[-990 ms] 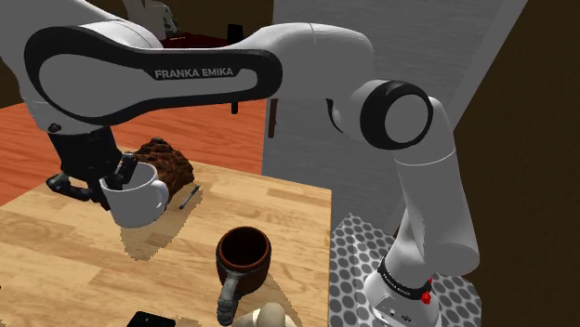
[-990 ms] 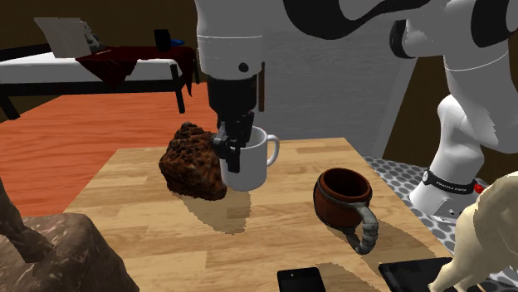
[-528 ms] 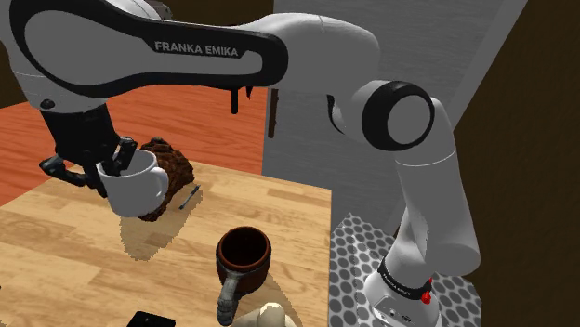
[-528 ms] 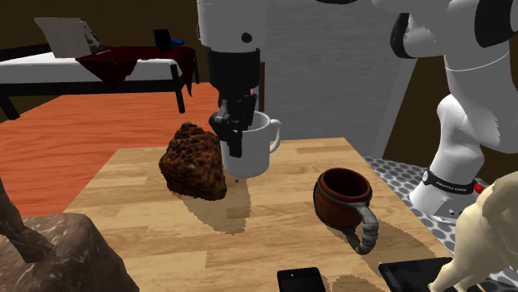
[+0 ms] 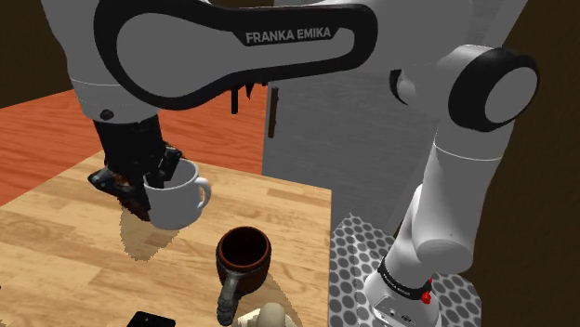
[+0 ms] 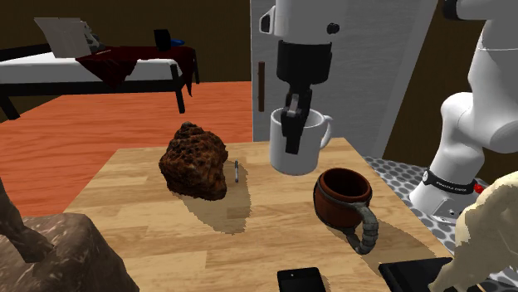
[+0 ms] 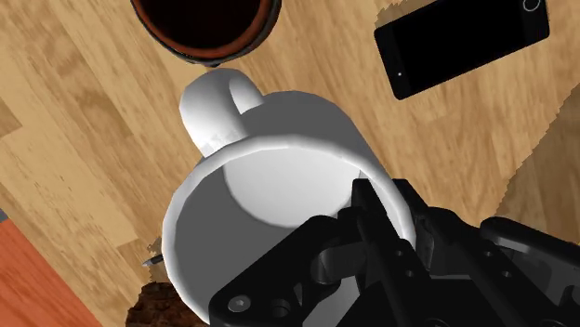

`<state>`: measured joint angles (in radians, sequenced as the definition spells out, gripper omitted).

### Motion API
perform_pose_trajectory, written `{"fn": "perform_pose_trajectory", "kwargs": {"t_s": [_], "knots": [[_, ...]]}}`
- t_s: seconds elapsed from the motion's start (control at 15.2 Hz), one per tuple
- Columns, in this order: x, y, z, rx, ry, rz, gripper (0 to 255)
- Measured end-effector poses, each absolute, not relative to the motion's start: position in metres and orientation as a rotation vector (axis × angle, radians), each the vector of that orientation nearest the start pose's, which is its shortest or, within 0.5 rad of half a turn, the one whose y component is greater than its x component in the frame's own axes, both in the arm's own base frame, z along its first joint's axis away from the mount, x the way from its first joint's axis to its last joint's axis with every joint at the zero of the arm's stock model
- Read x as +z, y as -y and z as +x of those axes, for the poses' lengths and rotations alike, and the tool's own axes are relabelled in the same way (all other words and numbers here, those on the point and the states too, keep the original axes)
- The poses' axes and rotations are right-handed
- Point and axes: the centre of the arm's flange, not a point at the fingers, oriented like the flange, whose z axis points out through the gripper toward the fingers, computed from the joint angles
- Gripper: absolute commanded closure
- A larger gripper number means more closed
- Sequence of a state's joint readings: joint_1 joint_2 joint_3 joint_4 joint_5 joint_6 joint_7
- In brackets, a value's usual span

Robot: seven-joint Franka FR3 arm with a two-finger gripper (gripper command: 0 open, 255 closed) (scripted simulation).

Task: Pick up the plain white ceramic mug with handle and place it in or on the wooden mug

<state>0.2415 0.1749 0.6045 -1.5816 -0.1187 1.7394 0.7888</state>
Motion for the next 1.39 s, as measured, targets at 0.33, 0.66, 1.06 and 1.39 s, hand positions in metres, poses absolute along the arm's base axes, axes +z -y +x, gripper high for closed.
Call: {"fn": "perform_pose_trajectory", "kwargs": {"t_s": [0.33, 0.66, 1.06, 1.39], "knots": [[0.551, -0.409, 0.371, -0.036, 0.107, -3.143, 255], [0.559, -0.382, 0.306, -0.035, 0.107, -3.144, 255], [0.535, -0.375, 0.289, -0.035, 0.104, -3.142, 255], [0.508, -0.374, 0.287, -0.035, 0.104, -3.142, 255]]}}
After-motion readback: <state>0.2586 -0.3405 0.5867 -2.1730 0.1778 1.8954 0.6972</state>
